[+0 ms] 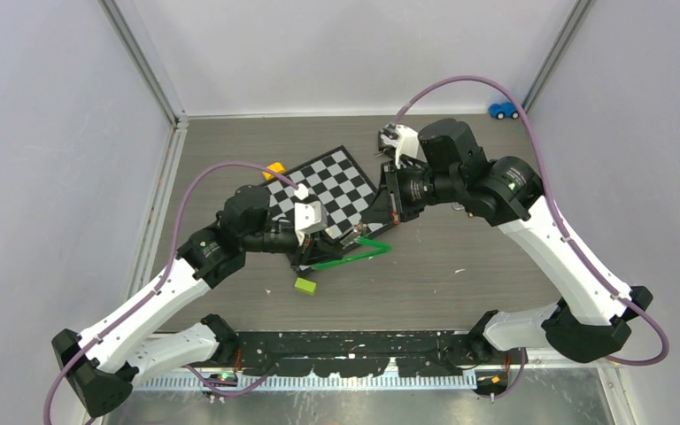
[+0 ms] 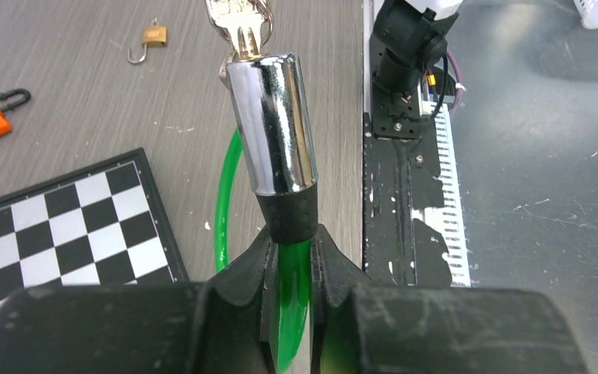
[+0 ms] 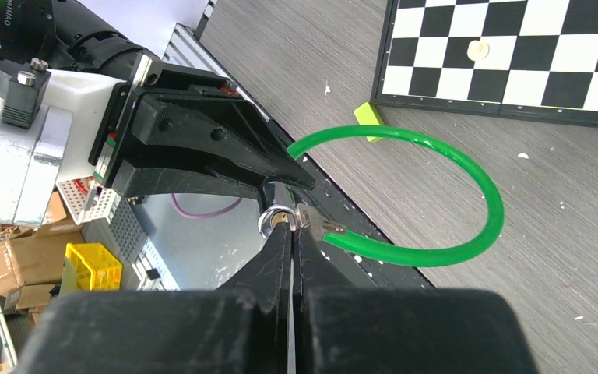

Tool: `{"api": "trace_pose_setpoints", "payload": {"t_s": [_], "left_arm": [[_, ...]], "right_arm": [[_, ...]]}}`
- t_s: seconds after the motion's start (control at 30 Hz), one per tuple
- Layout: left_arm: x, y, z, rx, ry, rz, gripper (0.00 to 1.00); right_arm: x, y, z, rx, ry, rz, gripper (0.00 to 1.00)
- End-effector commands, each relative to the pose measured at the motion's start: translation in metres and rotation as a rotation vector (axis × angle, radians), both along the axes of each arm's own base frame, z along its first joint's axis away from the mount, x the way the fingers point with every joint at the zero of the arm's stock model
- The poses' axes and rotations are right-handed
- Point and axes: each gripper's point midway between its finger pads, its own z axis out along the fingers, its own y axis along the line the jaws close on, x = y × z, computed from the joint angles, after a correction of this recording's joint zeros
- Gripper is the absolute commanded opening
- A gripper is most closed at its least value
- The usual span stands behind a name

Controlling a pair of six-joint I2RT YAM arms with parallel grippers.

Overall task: Lock with the key
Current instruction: Lock the lock.

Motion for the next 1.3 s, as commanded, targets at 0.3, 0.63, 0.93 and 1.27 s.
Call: {"api": "trace_pose_setpoints", "payload": {"t_s": [0.3, 0.63, 0.93, 1.27], "left_arm": [[-0.025, 0.005, -0.021, 0.018, 0.084, -0.085, 0.00], [-0.032, -0.006, -0.012, -0.060, 0.159, -0.135, 0.00], [-0.031, -0.019, 0.015, -0.142, 0.189, -0.168, 0.00], [-0.040, -0.029, 0.030, -0.202, 0.266, -0.272, 0.00]], "right_arm": [[0.036, -0.054, 0.055, 0.009, -0.225, -0.165, 0.00], [0.017, -0.040, 0.090, 0.227, -0.440, 0.005, 0.00], [-0.001, -0.030, 0.070, 0.289, -0.584, 0.188, 0.00], [-0.022, -0.038, 0.035, 0.211, -0.857, 0.414, 0.00]]}}
